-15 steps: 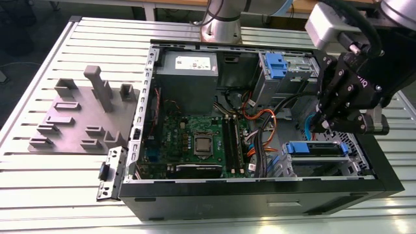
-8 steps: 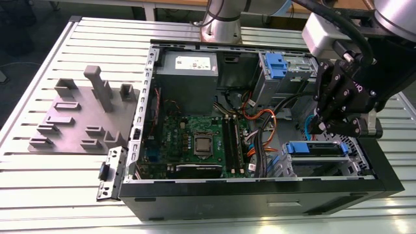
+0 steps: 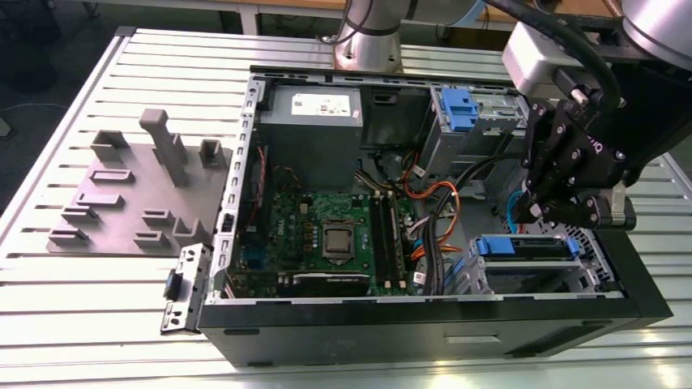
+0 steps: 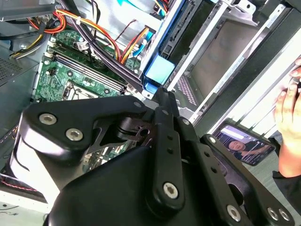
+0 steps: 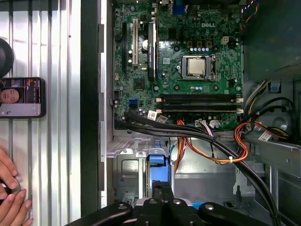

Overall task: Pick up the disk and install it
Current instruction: 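Insert the disk into the insertion slot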

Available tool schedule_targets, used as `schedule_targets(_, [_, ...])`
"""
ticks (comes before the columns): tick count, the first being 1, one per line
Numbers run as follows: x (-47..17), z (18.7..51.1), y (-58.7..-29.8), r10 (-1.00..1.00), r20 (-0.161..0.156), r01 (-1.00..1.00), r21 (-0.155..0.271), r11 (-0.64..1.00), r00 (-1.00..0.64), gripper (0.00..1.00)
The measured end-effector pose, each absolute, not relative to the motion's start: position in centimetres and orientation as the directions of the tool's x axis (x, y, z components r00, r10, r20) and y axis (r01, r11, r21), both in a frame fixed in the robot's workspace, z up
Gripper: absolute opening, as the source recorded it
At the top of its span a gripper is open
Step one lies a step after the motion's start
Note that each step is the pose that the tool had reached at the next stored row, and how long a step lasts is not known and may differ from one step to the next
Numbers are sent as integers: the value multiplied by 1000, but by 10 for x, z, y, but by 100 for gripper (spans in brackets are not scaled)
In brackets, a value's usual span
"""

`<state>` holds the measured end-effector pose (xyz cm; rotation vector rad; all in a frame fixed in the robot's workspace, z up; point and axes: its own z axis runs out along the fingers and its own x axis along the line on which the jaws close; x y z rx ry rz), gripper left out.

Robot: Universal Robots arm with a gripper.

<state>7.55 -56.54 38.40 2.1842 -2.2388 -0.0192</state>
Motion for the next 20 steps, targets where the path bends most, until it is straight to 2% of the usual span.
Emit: schedule_targets(20, [77, 361, -569, -1000, 2, -1000, 14, 23, -23, 11])
